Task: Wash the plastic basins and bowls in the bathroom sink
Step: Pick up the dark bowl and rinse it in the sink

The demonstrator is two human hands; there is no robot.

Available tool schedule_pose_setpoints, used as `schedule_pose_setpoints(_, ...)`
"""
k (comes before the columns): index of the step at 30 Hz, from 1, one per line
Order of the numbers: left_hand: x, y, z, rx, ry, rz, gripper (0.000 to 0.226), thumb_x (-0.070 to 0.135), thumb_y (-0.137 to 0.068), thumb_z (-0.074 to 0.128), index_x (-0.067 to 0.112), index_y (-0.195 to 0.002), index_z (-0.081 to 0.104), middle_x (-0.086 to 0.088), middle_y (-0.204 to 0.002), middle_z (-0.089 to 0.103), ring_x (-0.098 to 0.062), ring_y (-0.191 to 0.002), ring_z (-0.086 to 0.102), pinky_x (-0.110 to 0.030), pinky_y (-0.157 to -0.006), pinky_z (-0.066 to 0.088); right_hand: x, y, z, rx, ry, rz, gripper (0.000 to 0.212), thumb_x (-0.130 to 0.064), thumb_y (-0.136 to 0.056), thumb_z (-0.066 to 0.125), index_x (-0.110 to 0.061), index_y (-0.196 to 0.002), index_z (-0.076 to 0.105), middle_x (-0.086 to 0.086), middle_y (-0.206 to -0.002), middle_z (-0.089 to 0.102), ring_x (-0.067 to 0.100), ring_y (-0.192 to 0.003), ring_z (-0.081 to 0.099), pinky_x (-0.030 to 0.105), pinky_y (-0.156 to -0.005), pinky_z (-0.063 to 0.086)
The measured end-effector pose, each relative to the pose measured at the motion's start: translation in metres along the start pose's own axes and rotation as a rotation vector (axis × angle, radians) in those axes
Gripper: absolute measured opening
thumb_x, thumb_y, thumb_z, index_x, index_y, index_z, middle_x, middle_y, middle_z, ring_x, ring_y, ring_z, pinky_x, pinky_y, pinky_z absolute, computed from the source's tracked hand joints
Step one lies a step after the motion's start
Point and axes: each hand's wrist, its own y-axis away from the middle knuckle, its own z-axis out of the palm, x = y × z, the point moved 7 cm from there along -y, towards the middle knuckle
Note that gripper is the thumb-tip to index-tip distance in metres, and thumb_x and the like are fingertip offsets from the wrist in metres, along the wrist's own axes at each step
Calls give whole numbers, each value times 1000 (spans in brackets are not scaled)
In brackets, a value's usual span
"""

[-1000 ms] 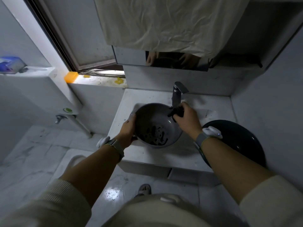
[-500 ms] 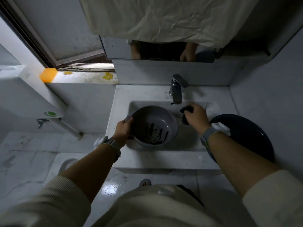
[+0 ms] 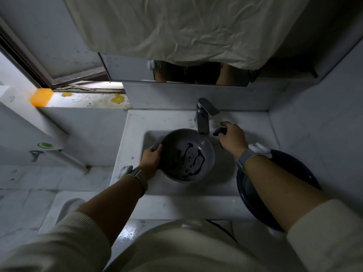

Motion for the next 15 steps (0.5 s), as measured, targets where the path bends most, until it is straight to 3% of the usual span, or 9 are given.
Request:
schedule_pose_setpoints(6,-9,-4,23,-90,106,-107,43,28,-113,55,-1,-145,60,-27,-134,71,-48,-120,69,-60,-104,57,-6,-32,6,-40,35,-39,50,-14,-98,51,-17,-147,49,23,-136,53,44,-122,54,45,-100,50)
schedule_pose_setpoints(8,-11,-7,29,-121,144,-127,42,28,-113,53,0,-145,59,-25,-133,71,-44,-116,71,-57,-100,57,-8,-41,10,-48,30,-63,47,-12,-97,51,-15,-144,52,23,-134,53,44,-121,54,45,-100,50)
schedule_pose_setpoints(12,-13,-15,31,-139,147,-119,43,30,-112,55,1,-143,62,-24,-132,73,-44,-120,71,-60,-107,56,-7,-47,11,-10,30,-94,37,-11,-95,52,-15,-130,63,22,-125,55,43,-115,56,40,-95,48)
schedule_pose_setpoints(15,-10,-19,33,-142,115,-95,41,31,-111,58,4,-140,65,-18,-123,79,-38,-111,77,-52,-96,64,-7,-48,8,24,9,-138,37,-8,-94,52,-16,-128,64,19,-121,55,41,-108,59,37,-88,49)
